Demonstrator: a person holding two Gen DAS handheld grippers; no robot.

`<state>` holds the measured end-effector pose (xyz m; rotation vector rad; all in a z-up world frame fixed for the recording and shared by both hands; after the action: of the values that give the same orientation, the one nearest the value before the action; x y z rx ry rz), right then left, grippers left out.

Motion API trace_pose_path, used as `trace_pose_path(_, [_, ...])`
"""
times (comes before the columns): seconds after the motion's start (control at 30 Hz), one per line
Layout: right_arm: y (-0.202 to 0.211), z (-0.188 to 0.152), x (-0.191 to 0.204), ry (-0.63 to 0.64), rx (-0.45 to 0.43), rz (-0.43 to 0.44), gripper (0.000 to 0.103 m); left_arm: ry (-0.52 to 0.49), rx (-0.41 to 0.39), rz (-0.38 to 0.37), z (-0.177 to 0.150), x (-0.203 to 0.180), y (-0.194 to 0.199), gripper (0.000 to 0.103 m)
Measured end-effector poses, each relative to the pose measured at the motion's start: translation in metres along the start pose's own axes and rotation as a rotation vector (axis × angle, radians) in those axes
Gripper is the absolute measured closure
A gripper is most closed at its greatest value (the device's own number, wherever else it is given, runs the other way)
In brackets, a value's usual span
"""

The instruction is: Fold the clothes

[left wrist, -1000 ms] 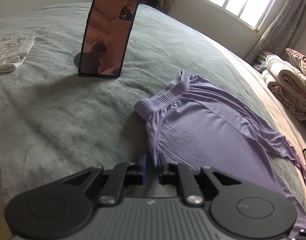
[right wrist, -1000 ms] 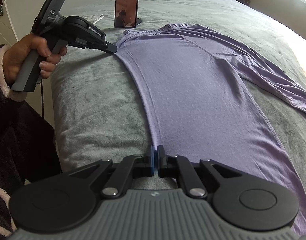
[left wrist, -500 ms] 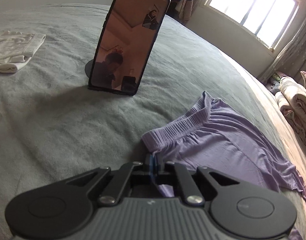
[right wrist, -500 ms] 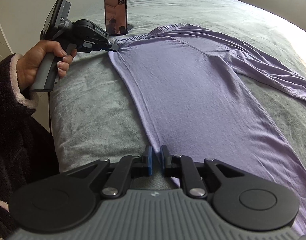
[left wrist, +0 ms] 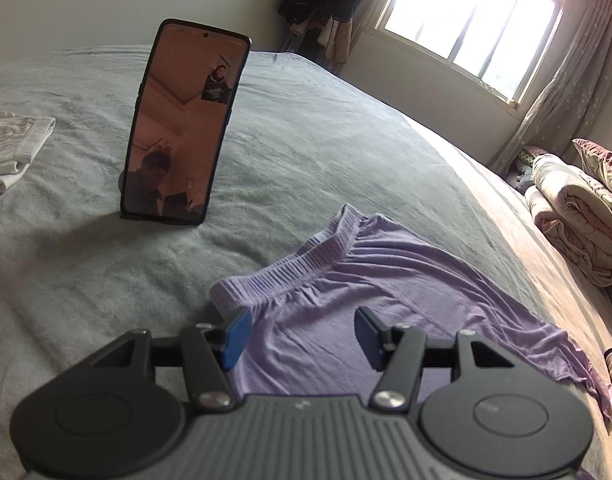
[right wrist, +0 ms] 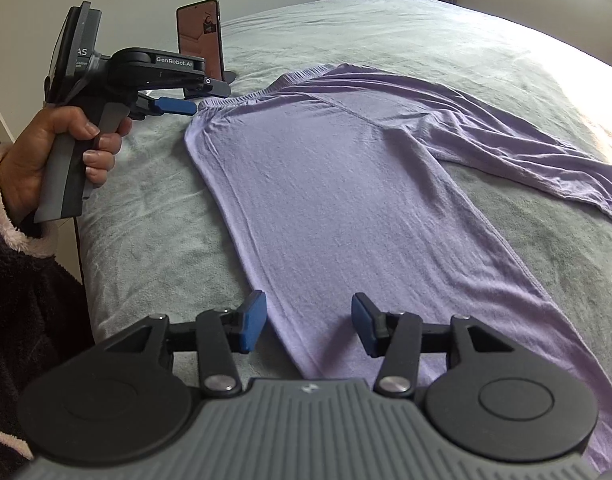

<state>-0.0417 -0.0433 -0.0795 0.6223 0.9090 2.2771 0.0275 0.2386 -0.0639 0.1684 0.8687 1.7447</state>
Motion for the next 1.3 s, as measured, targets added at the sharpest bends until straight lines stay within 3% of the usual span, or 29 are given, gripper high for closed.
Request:
trace_pose_path(0.13, [0.000, 0.005, -0.018, -0.051, 0.010, -0.004, 0.051, -0.036, 0.041, -0.014, 0.002, -0.020, -0.015, 0.042])
trace_pose_path(0.33, [-0.001, 0.030, -0.065, -0.130, 0.011, -0.071, 0.050, -0.040, 0.162, -0.036, 0.021, -0.045, -0.060, 0.041])
trace_pose_path(0.67, [-0.018, 0.108, -0.153, -0.147, -0.071, -0.187, 0.050, -0.192, 0.158, 0.053, 0.085, -0.059, -0.132, 0.041])
trace_pose_path(0.87, [-0.045, 0.150, -0.205, -0.125, -0.087, -0.262, 0.051, -0.200, 0.163, 0.066, 0.098, -0.055, -0.167, 0.052])
trace_pose_path(1.0, [-0.063, 0.162, -0.233, -0.102, -0.062, -0.302, 0.051, -0.214, 0.148, 0.040, 0.101, -0.055, -0.171, 0.053])
trace_pose_path(1.03, [-0.068, 0.163, -0.238, -0.092, -0.053, -0.316, 0.051, -0.223, 0.154, 0.025, 0.100, -0.056, -0.171, 0.054])
trace_pose_path(1.17, [-0.086, 0.157, -0.248, -0.064, 0.012, -0.331, 0.056, -0.246, 0.190, -0.045, 0.098, -0.061, -0.171, 0.078])
trace_pose_path(1.3, [-0.095, 0.151, -0.246, -0.041, 0.034, -0.338, 0.063, -0.260, 0.164, -0.026, 0.094, -0.063, -0.174, 0.093])
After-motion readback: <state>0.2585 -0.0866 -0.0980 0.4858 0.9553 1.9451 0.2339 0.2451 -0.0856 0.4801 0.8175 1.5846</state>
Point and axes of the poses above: each gripper's, at about its wrist camera, not at the fingertips, and y roughly against the way its jaws point, x to its left, z to its top, the point moved 6 cm from there along -y, roughly the way its jaws point, and after that the axes turned 4 degrees about z, right-handed, at the moved point
